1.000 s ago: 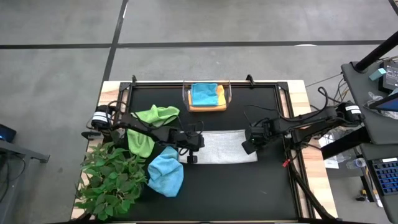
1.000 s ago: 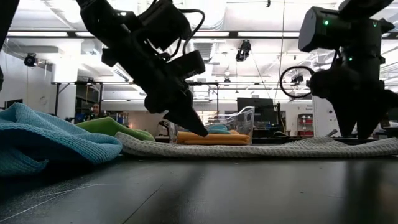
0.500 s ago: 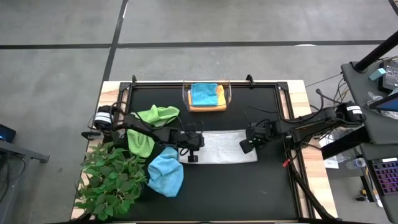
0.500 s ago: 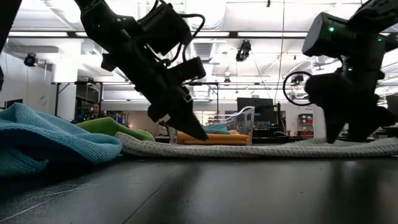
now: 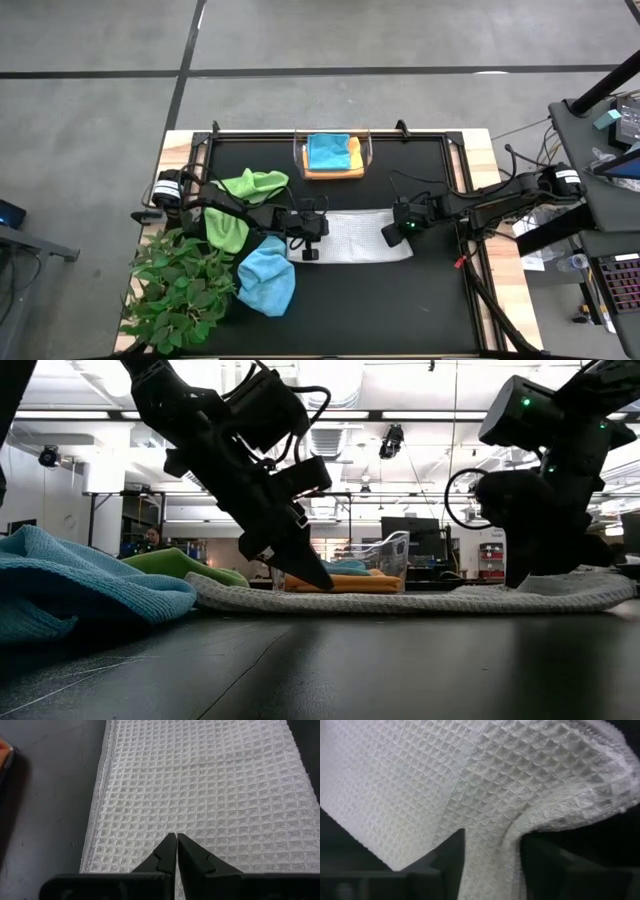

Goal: Fold microfiber towels
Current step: Fold the gray microfiber cloth

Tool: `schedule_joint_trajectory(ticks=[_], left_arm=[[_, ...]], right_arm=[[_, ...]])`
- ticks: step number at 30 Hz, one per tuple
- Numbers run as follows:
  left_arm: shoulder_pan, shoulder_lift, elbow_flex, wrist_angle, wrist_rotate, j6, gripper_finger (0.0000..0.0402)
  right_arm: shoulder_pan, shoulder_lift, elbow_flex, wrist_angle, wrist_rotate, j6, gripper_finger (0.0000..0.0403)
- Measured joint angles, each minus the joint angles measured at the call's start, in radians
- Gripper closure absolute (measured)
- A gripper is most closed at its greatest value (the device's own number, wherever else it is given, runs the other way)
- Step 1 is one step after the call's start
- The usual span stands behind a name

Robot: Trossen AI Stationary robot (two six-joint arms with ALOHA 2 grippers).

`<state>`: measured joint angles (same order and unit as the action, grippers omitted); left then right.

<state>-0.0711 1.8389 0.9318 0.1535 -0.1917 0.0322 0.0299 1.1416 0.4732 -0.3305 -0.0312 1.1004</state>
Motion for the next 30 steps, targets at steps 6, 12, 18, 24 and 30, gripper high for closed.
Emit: schedule_joint_trajectory(ticks=[6,12,18,24,30], left_arm=[[0.000,0.000,0.000,0.000,0.000,0.000,0.0401],[0.000,-0.017,0.000,-0.008,0.000,0.000,0.0401],[-0.001,-0.070,0.000,-0.062,0.000,0.000,0.0401],[-0.001,-0.102,0.000,-0.145,0.000,0.001,0.0401],[-0.001,-0.106,0.000,-0.151,0.000,0.001,0.0401]], right_arm=[[0.000,0.000,0.000,0.000,0.027,-0.021,0.0338],[0.000,-0.013,0.005,-0.029,0.031,-0.049,0.0389],[0.000,-0.039,0.092,-0.273,0.090,-0.095,0.0390],[0.000,-0.036,0.254,-0.623,0.206,-0.134,0.0391],[-0.005,-0.026,0.390,-0.849,0.269,-0.130,0.0391]])
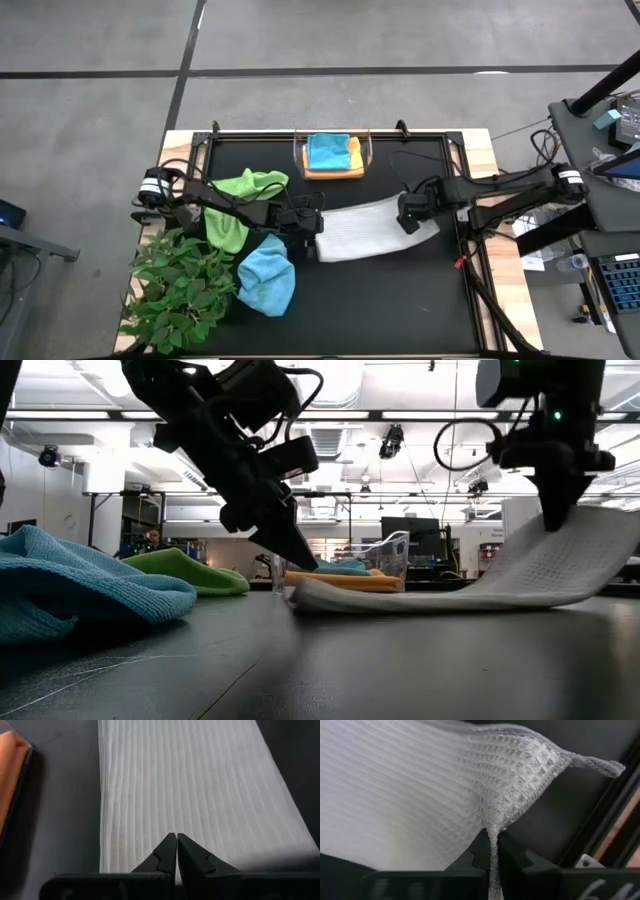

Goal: Fold microfiber towels
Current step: Fold the gray microfiber cloth

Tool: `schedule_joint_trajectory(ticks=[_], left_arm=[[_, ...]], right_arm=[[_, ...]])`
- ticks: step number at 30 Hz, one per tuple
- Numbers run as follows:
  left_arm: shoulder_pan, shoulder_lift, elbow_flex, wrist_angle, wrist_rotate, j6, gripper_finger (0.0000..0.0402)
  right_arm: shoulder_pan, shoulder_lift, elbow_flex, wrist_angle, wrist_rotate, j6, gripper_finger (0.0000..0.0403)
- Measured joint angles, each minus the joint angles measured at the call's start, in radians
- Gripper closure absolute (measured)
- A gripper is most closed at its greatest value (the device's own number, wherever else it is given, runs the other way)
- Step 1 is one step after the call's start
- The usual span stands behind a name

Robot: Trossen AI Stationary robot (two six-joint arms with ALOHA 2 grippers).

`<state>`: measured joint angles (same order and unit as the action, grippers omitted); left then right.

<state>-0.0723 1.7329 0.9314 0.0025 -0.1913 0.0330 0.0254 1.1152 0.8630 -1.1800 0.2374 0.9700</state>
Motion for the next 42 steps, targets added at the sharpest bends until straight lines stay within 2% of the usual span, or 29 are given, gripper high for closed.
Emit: schedule_joint_trajectory(ticks=[5,8,12,19,23,28,42], left_arm=[[-0.001,0.000,-0.001,-0.054,0.013,-0.002,0.0401],[-0.002,0.000,-0.003,-0.131,0.028,-0.023,0.0401],[-0.002,0.000,-0.010,-0.152,0.031,-0.028,0.0401],[-0.002,0.000,-0.043,-0.092,0.061,-0.029,0.0401],[-0.002,0.000,-0.076,-0.014,0.085,-0.031,0.0401],[-0.002,0.000,-0.078,-0.006,0.087,-0.036,0.0401],[-0.002,0.040,-0.079,0.043,0.086,-0.049,0.0401]], right_arm=[[0.000,0.003,0.057,0.055,-0.012,-0.003,0.0391],[0.000,0.008,0.066,0.160,-0.046,-0.028,0.0391],[0.000,0.039,0.066,0.313,-0.081,-0.074,0.0391],[0.000,0.155,0.066,0.530,-0.132,-0.151,0.0391],[0.000,0.223,0.065,0.643,-0.133,-0.192,0.0391],[0.000,0.280,0.065,0.765,-0.135,-0.228,0.0391],[0.000,0.405,0.065,0.945,-0.141,-0.274,0.0391]])
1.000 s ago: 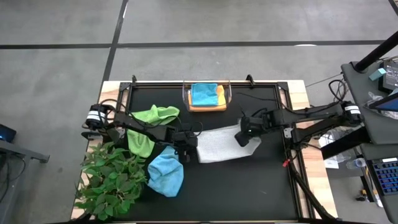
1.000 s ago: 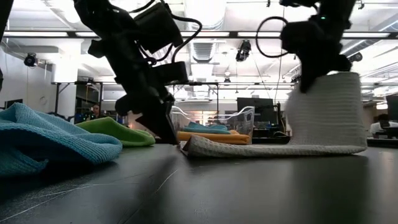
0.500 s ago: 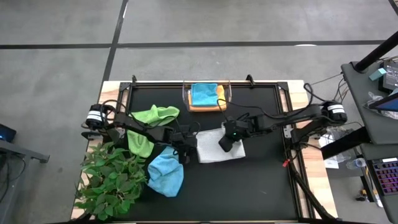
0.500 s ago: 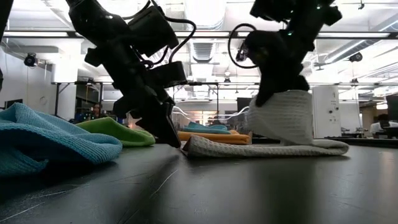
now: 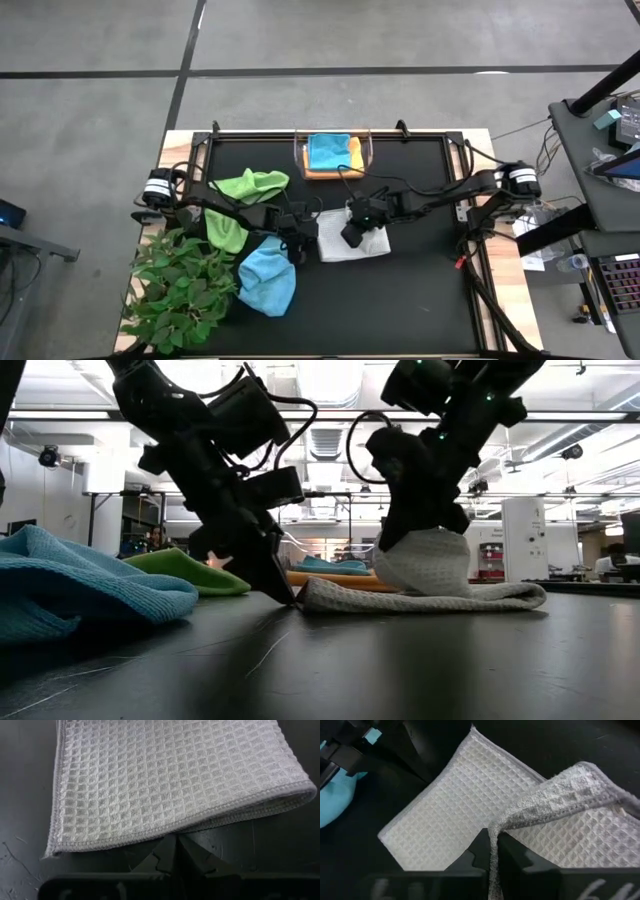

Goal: Fold microfiber towels
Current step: Fold the gray microfiber cloth

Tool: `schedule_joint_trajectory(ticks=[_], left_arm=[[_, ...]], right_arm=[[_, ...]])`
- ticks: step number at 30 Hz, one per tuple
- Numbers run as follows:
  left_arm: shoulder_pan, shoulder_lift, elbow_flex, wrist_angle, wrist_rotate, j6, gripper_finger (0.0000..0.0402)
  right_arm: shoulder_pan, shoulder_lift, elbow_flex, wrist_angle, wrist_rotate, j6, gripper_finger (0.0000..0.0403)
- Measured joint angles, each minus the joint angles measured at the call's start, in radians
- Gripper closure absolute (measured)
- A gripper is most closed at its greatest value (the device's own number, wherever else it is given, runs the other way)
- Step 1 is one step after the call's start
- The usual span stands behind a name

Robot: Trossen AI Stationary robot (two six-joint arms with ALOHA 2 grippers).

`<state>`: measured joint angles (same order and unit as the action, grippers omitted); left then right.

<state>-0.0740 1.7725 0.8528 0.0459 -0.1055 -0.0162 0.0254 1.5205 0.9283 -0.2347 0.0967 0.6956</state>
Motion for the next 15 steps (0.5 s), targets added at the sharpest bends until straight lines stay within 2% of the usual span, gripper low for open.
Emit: schedule_joint_trajectory(ticks=[15], left_arm=[[0.001,0.002,0.000,0.026,0.001,0.003,0.0401]], right_arm=[[0.000,0.045,-0.001,0.111,-0.003,-0.001,0.0391]])
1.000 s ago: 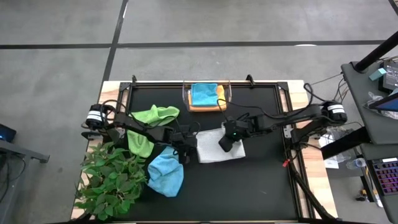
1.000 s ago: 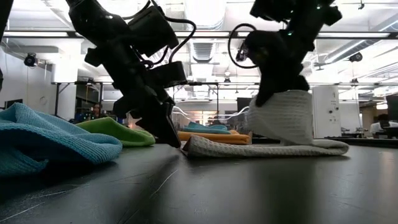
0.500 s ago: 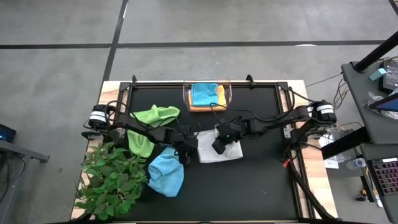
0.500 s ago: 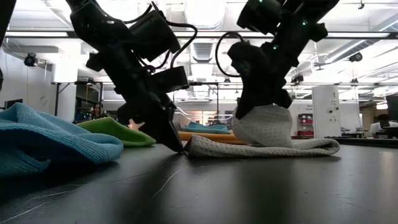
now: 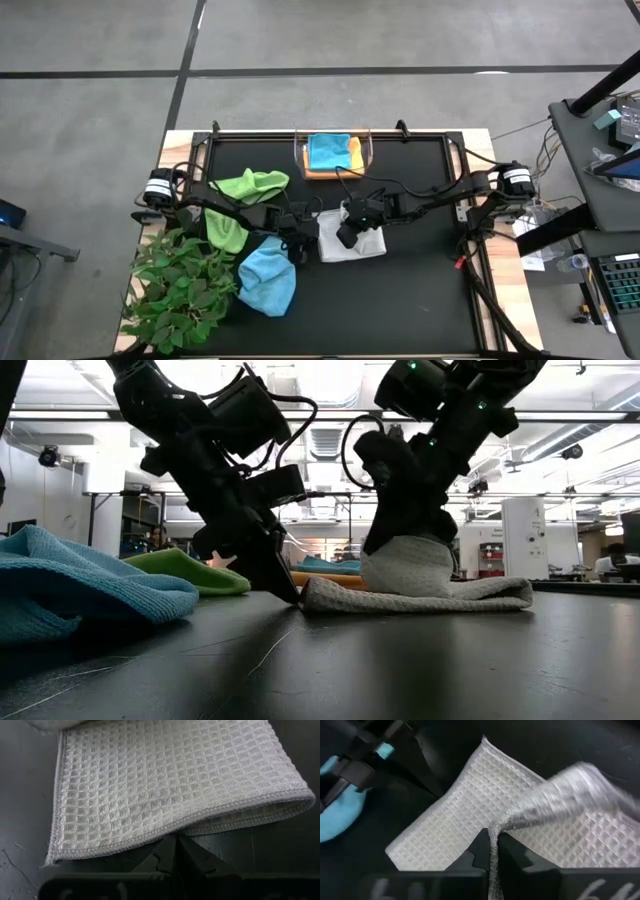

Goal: Fold microfiber towels
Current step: Fold the gray microfiber cloth

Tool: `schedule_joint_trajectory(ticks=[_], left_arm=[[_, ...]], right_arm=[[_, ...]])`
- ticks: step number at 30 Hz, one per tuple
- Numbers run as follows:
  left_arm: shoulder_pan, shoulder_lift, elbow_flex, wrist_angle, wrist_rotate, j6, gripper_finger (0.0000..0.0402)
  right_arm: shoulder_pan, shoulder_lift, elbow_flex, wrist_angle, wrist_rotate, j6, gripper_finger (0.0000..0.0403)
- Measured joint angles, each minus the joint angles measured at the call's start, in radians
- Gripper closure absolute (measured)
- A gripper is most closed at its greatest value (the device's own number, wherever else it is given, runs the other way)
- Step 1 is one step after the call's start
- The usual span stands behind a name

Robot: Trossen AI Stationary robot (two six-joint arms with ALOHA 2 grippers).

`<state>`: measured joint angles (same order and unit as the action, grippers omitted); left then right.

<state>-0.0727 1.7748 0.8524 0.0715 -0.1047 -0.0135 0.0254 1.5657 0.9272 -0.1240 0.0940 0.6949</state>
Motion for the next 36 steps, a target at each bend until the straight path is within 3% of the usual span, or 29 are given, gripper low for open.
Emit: schedule_joint_trajectory(ticks=[14,28,36], left_arm=[[0.000,0.000,0.000,0.000,0.000,0.000,0.0401],[0.000,0.000,0.000,0.000,0.000,-0.001,0.0401],[0.000,0.000,0.000,-0.005,0.000,-0.001,0.0401]], right_arm=[[0.000,0.048,0.000,0.076,0.003,0.000,0.0383],[0.000,0.073,0.001,0.157,0.002,0.000,0.0239],[0.015,0.073,0.001,0.234,-0.061,-0.015,0.0200]])
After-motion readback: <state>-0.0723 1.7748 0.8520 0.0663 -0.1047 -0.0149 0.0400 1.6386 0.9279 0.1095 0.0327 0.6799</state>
